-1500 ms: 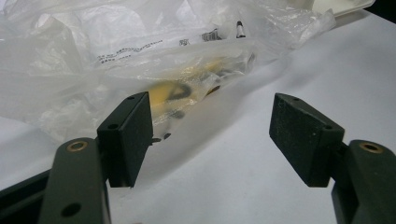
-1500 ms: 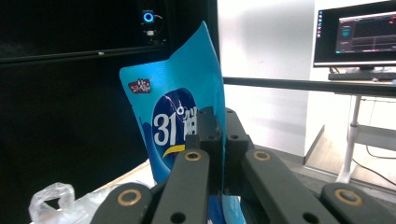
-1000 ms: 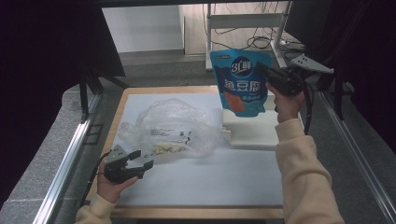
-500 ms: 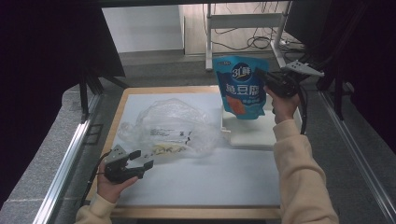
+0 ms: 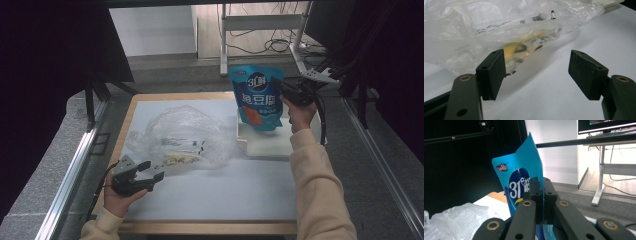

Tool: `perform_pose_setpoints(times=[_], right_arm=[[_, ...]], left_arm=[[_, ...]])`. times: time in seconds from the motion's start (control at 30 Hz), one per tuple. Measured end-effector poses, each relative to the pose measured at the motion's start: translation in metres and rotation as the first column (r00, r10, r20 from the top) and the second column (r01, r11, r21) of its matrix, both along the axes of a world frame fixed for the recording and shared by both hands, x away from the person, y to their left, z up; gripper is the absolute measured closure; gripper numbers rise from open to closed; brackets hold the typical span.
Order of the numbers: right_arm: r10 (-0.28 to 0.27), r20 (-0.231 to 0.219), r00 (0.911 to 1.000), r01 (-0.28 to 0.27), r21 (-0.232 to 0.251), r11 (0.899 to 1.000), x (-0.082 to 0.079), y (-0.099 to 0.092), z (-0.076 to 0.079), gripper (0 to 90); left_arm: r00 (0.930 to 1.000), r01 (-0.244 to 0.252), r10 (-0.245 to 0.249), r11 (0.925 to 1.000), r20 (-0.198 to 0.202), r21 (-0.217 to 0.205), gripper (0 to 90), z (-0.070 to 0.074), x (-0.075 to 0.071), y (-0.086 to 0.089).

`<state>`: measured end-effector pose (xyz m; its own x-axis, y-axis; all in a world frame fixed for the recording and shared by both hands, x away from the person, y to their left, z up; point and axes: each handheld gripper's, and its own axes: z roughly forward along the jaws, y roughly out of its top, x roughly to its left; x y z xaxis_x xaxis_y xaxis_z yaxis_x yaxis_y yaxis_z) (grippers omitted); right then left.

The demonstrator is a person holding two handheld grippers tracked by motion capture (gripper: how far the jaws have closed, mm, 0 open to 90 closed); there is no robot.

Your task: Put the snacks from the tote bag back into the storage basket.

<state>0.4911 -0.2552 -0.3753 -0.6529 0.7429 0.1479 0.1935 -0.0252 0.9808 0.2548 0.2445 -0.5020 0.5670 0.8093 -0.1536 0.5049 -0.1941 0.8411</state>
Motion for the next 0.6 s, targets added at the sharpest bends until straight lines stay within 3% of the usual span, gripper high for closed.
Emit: perform_pose_setpoints(times=[0.2, 0.6], right_arm=[[-0.007, -0.003, 1.0, 0.007, 0.032, 0.999, 0.004, -0.01, -0.008, 88.9], [-0.059, -0.016, 0.9981, 0.059, -0.019, 0.998, 0.003, -0.035, -0.013, 86.3]], left_arm=[[1.0, 0.0, 0.0, 1.0, 0.0, 0.003, 30.2, 0.0, 0.0, 0.0], [1.0, -0.002, 0.002, 1.0, -0.001, -0.001, 30.1, 0.0, 0.0, -0.001]])
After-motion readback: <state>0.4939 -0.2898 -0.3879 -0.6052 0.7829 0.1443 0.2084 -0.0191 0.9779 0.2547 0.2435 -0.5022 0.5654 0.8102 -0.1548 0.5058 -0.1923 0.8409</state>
